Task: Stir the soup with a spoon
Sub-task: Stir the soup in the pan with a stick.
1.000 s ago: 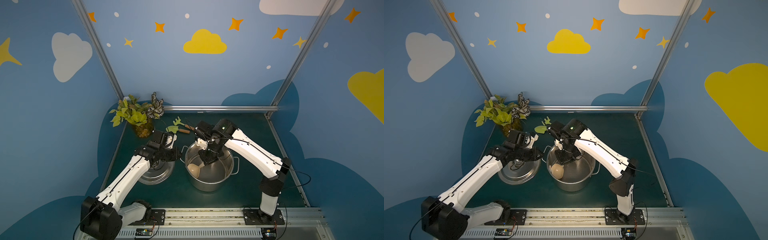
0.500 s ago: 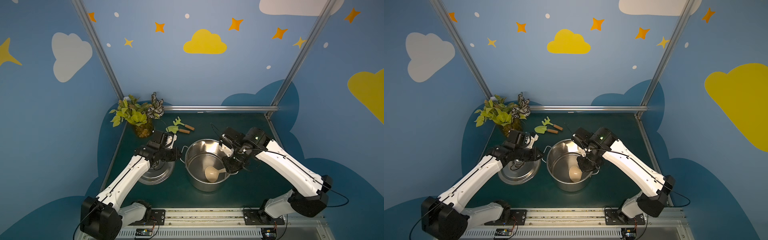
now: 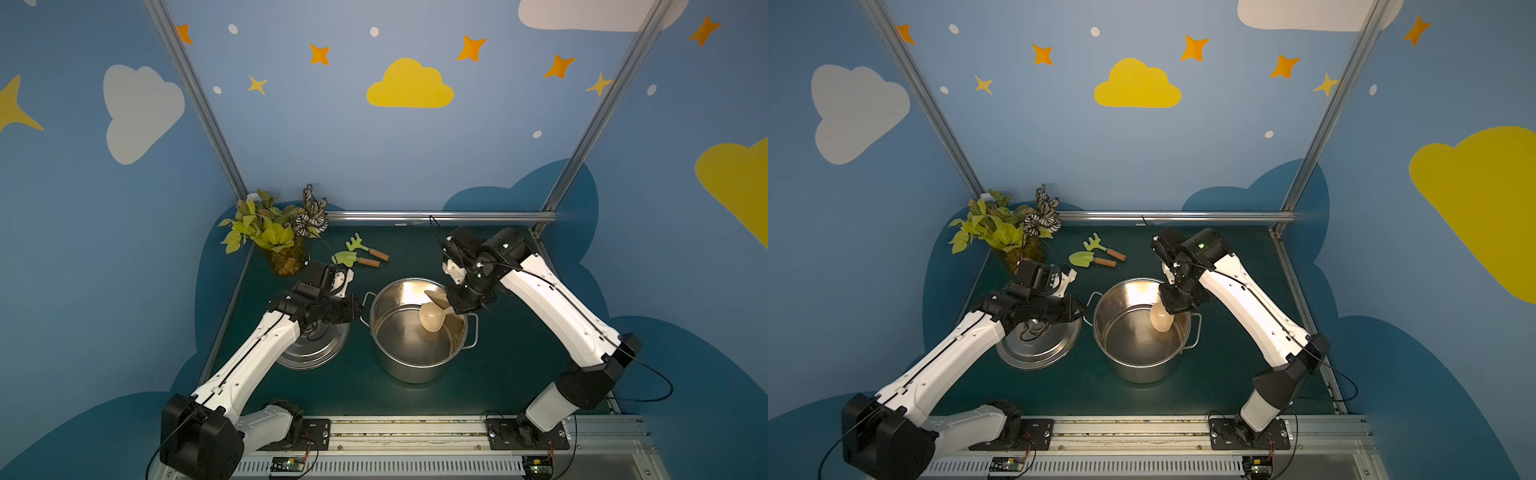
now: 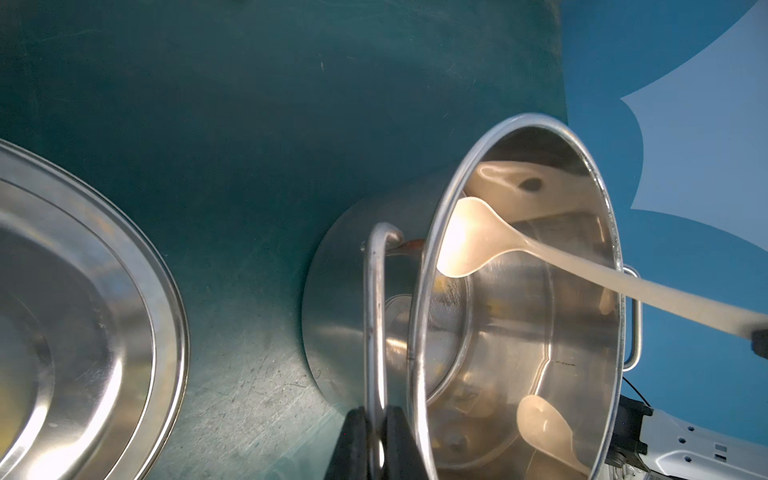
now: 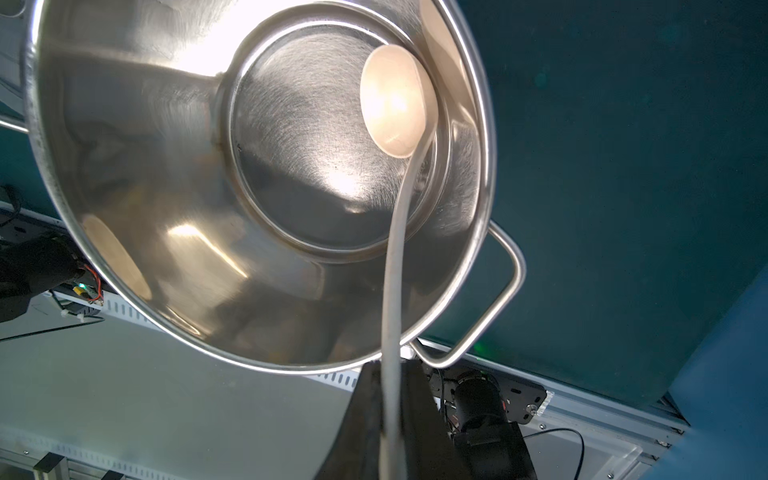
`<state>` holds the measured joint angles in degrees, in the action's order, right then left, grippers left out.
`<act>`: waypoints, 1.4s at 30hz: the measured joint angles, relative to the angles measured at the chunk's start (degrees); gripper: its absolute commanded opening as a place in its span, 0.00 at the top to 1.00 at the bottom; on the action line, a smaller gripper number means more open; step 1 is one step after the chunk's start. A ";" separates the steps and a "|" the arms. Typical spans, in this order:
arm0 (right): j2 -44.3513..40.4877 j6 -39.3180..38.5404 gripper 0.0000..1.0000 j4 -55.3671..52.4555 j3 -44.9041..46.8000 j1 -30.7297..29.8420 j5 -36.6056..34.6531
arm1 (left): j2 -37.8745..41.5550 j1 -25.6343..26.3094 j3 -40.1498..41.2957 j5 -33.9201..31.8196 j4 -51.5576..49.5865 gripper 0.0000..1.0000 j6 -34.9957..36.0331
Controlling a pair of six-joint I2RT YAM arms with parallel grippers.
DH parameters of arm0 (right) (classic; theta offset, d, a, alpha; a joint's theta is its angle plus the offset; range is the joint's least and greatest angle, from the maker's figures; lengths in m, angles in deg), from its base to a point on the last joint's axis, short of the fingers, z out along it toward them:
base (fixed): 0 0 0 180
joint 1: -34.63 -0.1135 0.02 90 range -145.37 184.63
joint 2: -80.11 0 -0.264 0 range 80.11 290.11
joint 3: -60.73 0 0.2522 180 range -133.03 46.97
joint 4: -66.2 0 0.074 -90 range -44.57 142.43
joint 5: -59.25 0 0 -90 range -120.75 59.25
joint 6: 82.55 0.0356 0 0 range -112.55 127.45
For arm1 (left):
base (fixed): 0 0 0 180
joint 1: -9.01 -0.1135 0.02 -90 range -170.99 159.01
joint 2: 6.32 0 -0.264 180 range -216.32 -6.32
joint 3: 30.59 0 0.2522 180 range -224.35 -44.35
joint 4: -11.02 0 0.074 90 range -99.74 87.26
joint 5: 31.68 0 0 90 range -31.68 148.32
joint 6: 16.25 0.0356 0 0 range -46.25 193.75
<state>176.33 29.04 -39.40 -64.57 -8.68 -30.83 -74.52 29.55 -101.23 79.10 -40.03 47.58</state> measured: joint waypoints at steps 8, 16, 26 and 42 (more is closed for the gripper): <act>10.10 -0.50 1.00 0.00 -11.08 -3.13 3.41 | 0.07 0.00 0.02 -0.02 -0.15 0.98 -0.02; 12.26 0.00 1.00 0.00 -13.09 -11.41 6.16 | 0.07 0.00 0.04 -0.02 -0.13 0.98 -0.02; 3.61 4.37 1.00 0.00 -1.60 -16.28 5.35 | 0.07 0.00 0.07 0.00 -0.02 0.98 -0.02; -11.41 7.50 1.00 0.00 11.78 -7.08 4.61 | 0.04 -0.02 0.11 0.11 0.15 0.91 0.02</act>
<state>164.92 36.53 -39.40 -52.79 -15.76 -26.22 -74.48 29.52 -101.12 79.21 -39.88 47.60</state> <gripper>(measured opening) 0.128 0.100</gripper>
